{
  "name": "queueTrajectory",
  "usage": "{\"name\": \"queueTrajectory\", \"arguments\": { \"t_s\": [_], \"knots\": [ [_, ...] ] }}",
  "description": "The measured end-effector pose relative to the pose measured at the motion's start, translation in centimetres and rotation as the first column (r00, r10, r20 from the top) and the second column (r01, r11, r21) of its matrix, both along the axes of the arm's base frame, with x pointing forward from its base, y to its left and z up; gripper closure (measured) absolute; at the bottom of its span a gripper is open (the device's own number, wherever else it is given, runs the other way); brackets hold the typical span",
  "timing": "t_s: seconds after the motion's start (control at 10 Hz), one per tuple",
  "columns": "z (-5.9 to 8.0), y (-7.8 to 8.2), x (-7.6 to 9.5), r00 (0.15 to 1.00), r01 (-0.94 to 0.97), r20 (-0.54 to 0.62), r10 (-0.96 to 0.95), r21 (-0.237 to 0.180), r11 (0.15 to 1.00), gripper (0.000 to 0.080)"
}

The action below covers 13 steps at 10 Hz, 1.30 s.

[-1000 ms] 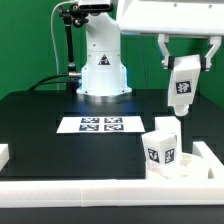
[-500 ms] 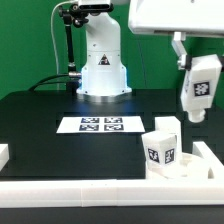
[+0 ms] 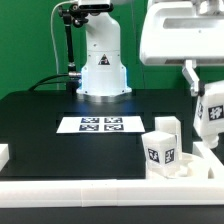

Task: Assemble stool

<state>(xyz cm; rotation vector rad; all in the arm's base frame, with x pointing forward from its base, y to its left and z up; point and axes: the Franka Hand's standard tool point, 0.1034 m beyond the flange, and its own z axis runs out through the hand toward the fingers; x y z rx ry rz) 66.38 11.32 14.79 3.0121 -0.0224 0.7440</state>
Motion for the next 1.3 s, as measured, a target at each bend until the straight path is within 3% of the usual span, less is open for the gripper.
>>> {"name": "queueTrajectory", "arguments": {
  "t_s": [0.4,0.6,0.7,0.8,0.9,1.0,1.2,1.3],
  "knots": [
    [-0.1,-0.3,0.1,1.0,-0.009,0.008,0.009,-0.002,1.0,0.0472],
    [-1.5,-0.4,-1.5,0.999,-0.039,0.009,0.039,-0.015,0.999,0.0472],
    [-1.5,-0.1,-1.7,0.998,-0.046,0.035,0.046,-0.01,0.999,0.0472],
    [-1.2,0.3,-1.4,0.989,-0.061,0.137,0.06,0.003,0.998,0.0472],
    [-1.8,0.3,-1.7,0.982,-0.061,0.177,0.059,0.006,0.998,0.0472],
    [-2.1,0.1,-1.7,0.986,-0.057,0.156,0.056,0.001,0.998,0.0472],
    [-2.6,0.3,-2.0,0.985,-0.09,0.147,0.093,-0.027,0.996,0.0472],
    [-2.9,-0.1,-2.2,0.982,-0.142,0.118,0.15,-0.073,0.987,0.0472]
  ]
}}
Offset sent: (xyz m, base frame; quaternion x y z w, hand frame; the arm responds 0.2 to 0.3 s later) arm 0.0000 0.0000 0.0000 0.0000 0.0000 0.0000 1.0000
